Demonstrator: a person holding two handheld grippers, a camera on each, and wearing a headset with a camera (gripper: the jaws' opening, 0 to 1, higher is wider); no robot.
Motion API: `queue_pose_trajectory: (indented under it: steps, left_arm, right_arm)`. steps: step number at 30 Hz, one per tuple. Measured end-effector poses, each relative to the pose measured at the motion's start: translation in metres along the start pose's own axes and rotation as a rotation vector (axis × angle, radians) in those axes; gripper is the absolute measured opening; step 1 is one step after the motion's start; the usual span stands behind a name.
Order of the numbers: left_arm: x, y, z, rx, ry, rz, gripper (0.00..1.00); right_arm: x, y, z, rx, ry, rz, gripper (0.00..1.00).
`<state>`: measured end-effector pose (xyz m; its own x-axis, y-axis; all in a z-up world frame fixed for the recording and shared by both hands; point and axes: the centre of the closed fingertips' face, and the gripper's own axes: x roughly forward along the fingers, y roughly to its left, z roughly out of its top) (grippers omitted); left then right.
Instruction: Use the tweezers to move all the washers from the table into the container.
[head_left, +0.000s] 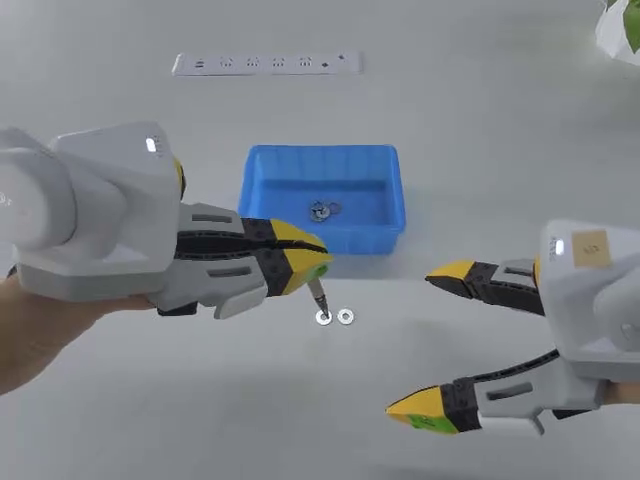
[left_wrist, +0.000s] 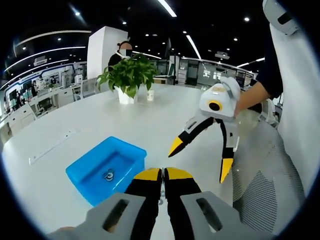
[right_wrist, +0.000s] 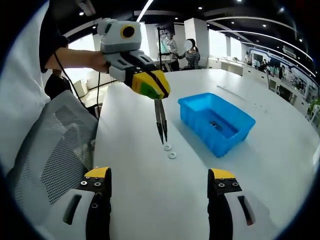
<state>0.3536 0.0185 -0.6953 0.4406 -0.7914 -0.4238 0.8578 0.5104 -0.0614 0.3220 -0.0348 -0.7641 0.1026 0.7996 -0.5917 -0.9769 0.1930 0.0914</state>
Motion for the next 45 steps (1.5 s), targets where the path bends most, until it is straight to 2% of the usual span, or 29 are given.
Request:
queue_pose_trajectory:
  steps: [6,8,10,12,16,24,27,29,38,45]
  left_arm:
    - [0.004,-0.002,-0.005,-0.007,0.006,-0.013,0.06]
    - [0.005,-0.002,-0.005,0.001,0.003,-0.013,0.06]
    - [0.005,-0.003,-0.004,0.033,-0.004,-0.011,0.06]
    - [0.005,-0.003,-0.004,0.028,-0.005,-0.016,0.06]
    - [0.005,-0.003,-0.010,0.049,0.022,-0.014,0.06]
    - [0.004,-0.002,-0.005,0.065,0.005,-0.007,0.06]
    - [0.004,0.000,-0.006,0.079,0.016,-0.002,0.06]
    - [0.005,0.000,-0.009,0.081,0.026,-0.003,0.06]
    - [0.006,0.001,-0.008,0.076,0.016,-0.006,0.06]
    - [0.007,0.000,-0.013,0.085,0.031,-0.009,0.06]
  right_arm:
    - [-0.001,-0.003,-0.001,0.010,0.002,-0.003,0.79]
    - [-0.001,-0.002,-0.001,0.012,0.003,-0.001,0.79]
    - [-0.001,-0.002,-0.002,0.016,0.005,0.001,0.79]
    - [0.000,-0.002,-0.003,0.017,0.009,0.003,0.79]
    - [0.001,0.000,-0.003,0.019,0.011,0.008,0.79]
    - [0.002,0.001,-0.002,0.024,0.011,0.010,0.79]
    - [0.002,0.001,-0.002,0.027,0.010,0.010,0.79]
    - [0.001,0.002,-0.002,0.029,0.009,0.011,0.79]
    - [0.002,0.002,-0.003,0.031,0.013,0.013,0.78]
    - [0.003,0.003,-0.003,0.029,0.020,0.018,0.78]
